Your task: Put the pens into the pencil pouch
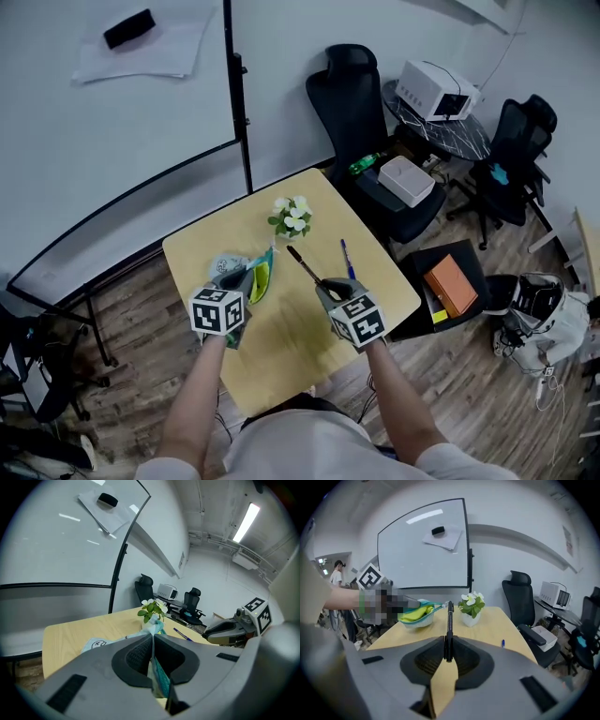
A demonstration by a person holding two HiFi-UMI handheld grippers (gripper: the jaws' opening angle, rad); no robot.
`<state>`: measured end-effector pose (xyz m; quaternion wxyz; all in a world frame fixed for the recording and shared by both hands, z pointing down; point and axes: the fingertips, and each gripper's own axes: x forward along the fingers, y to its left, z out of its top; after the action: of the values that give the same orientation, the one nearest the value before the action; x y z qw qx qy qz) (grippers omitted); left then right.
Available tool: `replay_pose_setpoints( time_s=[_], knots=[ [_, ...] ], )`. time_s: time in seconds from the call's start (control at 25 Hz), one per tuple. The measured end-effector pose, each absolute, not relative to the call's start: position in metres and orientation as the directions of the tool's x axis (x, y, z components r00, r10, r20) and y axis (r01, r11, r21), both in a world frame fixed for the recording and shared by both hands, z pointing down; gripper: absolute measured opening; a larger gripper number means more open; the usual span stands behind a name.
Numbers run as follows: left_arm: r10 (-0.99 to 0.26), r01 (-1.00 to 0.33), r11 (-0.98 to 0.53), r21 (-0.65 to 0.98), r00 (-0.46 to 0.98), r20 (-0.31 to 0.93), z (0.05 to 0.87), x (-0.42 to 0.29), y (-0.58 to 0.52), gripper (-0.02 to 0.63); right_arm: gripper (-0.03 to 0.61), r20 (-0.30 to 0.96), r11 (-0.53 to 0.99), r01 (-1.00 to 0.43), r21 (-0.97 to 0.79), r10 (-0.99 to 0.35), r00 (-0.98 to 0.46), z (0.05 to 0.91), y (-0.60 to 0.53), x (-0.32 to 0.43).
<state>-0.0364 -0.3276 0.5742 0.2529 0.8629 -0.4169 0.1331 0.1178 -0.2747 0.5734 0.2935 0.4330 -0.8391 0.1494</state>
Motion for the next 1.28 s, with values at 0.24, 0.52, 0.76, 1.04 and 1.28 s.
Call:
replay_pose_setpoints(
  time_s=[0.24, 0.52, 0.76, 1.04, 1.28],
  knots=[
    [-0.648, -0.784, -0.529, 0.325, 0.620, 0.442, 0.576, -0.030, -0.329, 0.020, 0.060, 0.640, 0.652, -0.759, -0.001, -0.582, -0.501, 0.569, -0.258, 0.092],
    [-0.640, -0.780, -0.543, 0.312, 0.625, 0.448, 0.580, -0.023, -0.324, 0.020, 0.060, 0.725, 0.714, -0.700, -0.015, -0.474, -0.500, 0.586, -0.239, 0.069],
    [-0.606, -0.762, -0.590, 0.265, 0.636, 0.478, 0.590, -0.011, -0.308, 0.020, 0.060, 0.793, 0.731, -0.683, -0.013, -0.408, -0.452, 0.603, -0.235, 0.065],
    [-0.569, -0.734, -0.646, 0.210, 0.646, 0.508, 0.593, -0.004, -0.296, 0.020, 0.060, 0.845, 0.746, -0.665, -0.027, -0.338, -0.413, 0.620, -0.230, 0.060],
    [-0.531, -0.702, -0.669, 0.243, 0.681, 0.504, 0.595, 0.005, -0.279, 0.020, 0.060, 0.818, 0.759, -0.650, -0.034, -0.353, -0.455, 0.618, -0.242, 0.038]
  ],
)
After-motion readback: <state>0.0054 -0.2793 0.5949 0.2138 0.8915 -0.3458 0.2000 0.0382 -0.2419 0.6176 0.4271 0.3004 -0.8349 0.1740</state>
